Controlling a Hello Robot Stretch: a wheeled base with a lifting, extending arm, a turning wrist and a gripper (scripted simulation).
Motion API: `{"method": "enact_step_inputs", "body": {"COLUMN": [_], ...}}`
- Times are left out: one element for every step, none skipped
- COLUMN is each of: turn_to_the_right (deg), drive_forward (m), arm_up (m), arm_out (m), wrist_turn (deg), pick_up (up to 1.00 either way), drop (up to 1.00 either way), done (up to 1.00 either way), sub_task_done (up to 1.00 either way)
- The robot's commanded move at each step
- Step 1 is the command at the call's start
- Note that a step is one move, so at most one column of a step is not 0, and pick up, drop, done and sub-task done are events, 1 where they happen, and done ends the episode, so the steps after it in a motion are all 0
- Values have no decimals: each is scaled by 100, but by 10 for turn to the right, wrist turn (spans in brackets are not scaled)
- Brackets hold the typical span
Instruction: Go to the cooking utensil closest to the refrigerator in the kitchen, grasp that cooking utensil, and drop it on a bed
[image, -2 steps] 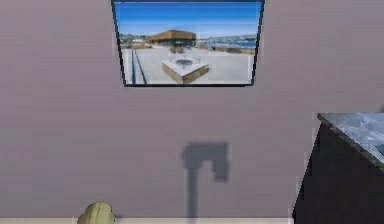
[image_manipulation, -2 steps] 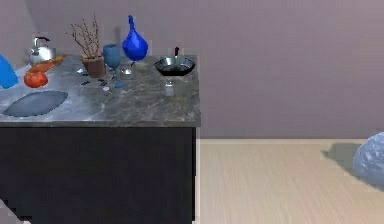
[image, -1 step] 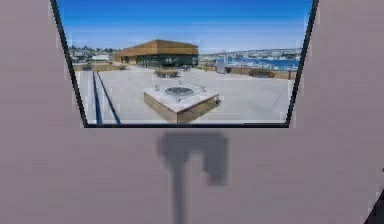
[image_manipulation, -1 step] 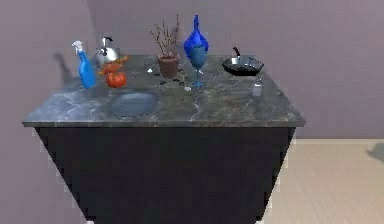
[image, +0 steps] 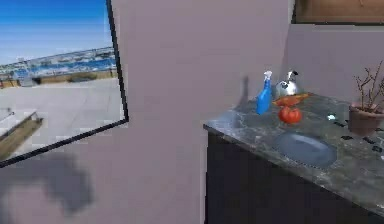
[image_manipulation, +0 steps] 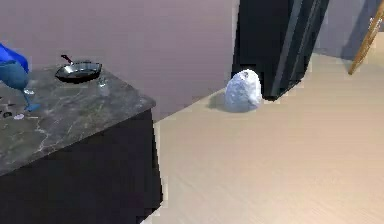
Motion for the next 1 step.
{"method": "enact_step_inputs", "body": {"turn_to_the_right": [450], "drive_forward": [0], "arm_up": [0], "arm_out": [0], "wrist_turn": [0], "pick_up": [0], "drop": [0], "done": [0], "sub_task_done": [0]}}
